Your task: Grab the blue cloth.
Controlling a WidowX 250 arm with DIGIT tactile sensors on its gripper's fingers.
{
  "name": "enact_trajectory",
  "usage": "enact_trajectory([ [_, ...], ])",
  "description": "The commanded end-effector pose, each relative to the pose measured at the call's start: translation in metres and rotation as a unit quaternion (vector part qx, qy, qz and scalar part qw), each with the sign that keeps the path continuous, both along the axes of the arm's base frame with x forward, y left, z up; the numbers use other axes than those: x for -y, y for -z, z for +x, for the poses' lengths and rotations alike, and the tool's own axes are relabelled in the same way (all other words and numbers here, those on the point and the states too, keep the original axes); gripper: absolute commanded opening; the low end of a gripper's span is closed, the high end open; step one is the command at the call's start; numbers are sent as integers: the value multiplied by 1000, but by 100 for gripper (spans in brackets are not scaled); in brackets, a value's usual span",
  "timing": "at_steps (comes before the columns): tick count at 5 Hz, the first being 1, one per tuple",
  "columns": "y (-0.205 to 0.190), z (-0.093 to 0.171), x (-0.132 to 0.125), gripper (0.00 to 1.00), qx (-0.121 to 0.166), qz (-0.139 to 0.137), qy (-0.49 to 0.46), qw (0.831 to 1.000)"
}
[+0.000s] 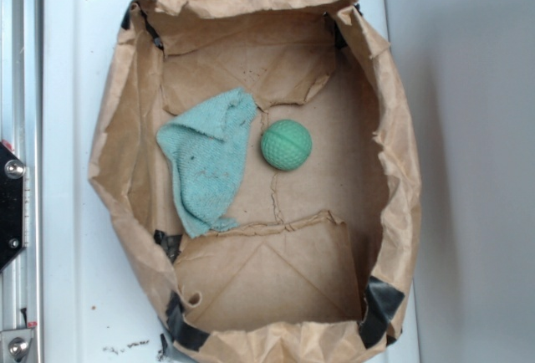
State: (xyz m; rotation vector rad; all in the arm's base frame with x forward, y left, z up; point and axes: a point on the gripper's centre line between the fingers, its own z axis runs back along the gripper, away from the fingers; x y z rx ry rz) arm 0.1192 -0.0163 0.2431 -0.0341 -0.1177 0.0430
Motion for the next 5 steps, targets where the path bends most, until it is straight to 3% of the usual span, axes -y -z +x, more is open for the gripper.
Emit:
enact_trajectory([
  [1, 0, 0, 0, 100, 0, 0, 0, 1000],
  [2, 12, 50, 10, 100, 13, -1, -62, 998],
  [3, 29, 87, -1, 100, 28, -7, -145, 989],
  [5, 62, 140, -22, 100, 89, -23, -285, 954],
])
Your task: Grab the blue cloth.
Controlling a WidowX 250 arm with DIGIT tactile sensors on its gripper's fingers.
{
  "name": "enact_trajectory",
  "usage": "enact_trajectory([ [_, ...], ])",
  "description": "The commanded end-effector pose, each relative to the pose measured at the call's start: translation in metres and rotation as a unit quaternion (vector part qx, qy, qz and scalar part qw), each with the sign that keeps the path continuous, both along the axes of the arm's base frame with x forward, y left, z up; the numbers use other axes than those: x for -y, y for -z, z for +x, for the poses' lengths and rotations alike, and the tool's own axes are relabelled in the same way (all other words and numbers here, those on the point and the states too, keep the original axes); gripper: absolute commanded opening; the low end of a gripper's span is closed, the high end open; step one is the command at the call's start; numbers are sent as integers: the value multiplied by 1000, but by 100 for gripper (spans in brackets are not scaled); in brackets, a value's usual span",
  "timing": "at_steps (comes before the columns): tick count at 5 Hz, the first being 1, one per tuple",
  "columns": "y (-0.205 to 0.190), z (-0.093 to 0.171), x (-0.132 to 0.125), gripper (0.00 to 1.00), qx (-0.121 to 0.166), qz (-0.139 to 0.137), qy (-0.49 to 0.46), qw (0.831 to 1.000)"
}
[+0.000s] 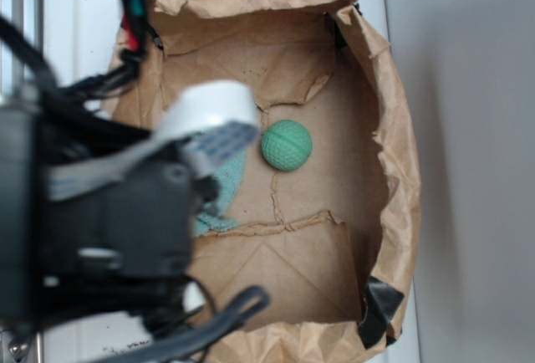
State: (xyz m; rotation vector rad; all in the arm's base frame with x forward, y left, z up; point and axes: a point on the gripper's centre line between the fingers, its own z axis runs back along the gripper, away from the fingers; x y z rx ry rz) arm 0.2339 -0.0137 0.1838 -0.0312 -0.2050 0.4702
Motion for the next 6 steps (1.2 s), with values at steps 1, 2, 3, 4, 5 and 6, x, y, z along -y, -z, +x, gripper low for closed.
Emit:
enact_trajectory([
  [1, 19, 38, -32, 100, 49, 2, -115, 992],
  [2, 30, 39, -42, 100, 47, 12, -131, 990],
  [3, 55, 34, -54, 100, 33, 31, -144, 989],
  [4, 66, 23, -49, 100, 20, 44, -141, 989],
  [5, 66, 23, -49, 100, 20, 44, -141, 989],
  [6, 66, 23, -49, 100, 20, 44, -141, 989],
])
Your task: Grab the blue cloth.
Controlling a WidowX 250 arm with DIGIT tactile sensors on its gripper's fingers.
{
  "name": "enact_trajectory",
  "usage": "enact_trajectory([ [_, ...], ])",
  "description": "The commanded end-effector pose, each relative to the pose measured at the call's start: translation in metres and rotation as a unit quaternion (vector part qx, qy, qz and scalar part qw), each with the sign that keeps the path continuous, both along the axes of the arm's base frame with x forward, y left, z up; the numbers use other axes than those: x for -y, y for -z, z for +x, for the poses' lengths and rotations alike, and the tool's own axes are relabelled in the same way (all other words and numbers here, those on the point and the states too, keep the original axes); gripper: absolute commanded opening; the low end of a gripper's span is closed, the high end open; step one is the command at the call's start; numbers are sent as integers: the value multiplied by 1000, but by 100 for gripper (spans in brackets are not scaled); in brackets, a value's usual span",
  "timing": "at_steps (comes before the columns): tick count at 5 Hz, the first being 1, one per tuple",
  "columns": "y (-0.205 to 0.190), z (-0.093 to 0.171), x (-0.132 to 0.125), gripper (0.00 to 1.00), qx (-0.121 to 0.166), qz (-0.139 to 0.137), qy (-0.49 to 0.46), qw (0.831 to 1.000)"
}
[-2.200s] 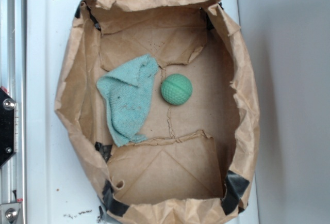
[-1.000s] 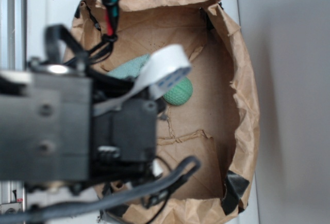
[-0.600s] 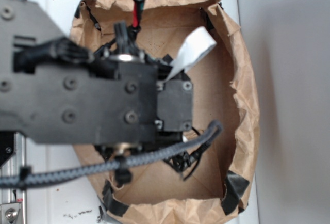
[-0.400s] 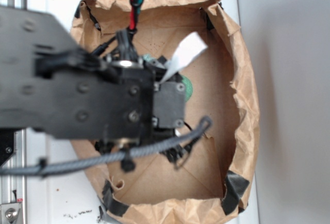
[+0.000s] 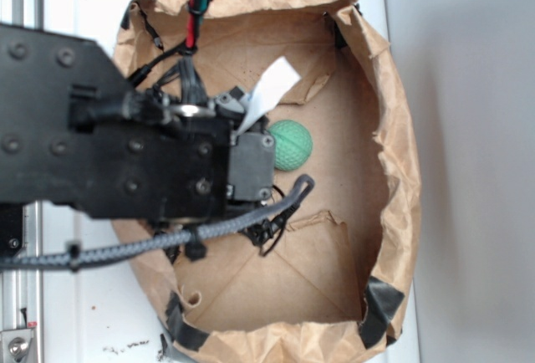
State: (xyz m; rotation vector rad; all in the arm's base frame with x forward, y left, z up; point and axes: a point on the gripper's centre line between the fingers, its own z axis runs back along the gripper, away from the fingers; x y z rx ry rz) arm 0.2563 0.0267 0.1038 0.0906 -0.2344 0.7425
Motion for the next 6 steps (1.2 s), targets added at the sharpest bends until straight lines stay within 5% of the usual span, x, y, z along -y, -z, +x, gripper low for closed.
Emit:
enact_trajectory([
  [1, -14, 1, -8, 100, 19, 0, 2, 1000],
  [3, -14, 1, -8, 100, 19, 0, 2, 1000],
  [5, 37, 13, 1, 100, 31, 41, 3, 999],
  [6, 50, 13, 0, 100, 43, 29, -4, 999],
])
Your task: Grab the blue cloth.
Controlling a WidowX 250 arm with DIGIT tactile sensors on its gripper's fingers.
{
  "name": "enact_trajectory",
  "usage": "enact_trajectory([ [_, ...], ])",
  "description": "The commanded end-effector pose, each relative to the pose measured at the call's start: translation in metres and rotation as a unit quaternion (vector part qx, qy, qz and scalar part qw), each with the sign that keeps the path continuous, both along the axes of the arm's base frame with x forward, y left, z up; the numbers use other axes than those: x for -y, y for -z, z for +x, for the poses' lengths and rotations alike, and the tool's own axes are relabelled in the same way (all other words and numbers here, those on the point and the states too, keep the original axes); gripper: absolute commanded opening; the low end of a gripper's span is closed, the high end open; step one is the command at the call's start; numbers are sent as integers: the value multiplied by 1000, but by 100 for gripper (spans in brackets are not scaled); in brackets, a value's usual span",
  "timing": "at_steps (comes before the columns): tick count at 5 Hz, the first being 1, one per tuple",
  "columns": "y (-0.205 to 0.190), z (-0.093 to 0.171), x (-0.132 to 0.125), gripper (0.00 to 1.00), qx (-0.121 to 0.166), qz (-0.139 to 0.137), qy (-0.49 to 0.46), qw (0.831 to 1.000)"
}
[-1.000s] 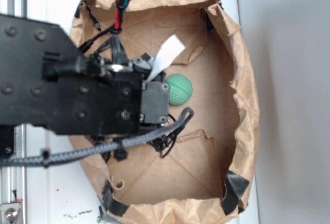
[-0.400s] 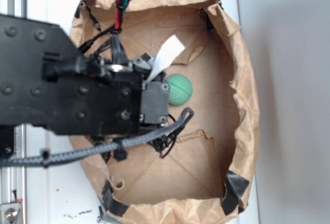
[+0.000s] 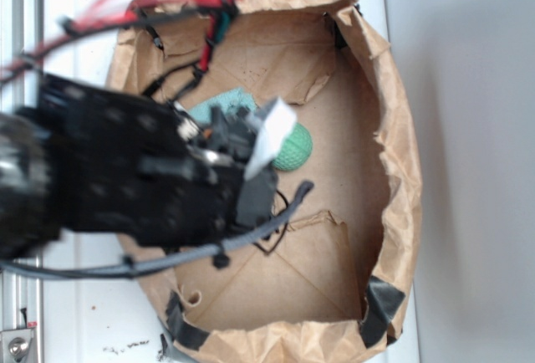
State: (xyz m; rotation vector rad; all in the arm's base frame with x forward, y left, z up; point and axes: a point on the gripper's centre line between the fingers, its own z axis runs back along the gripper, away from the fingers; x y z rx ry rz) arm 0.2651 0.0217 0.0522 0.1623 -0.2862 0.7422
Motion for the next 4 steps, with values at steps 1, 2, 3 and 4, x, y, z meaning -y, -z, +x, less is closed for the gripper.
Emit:
enact_trajectory([
  [1, 5, 2, -7, 100, 38, -12, 3, 999],
  [2, 9, -5, -10, 100, 46, -7, 13, 999],
  [3, 6, -16, -13, 0, 45, -8, 13, 999],
  [4, 1, -25, -16, 0, 55, -13, 1, 998],
])
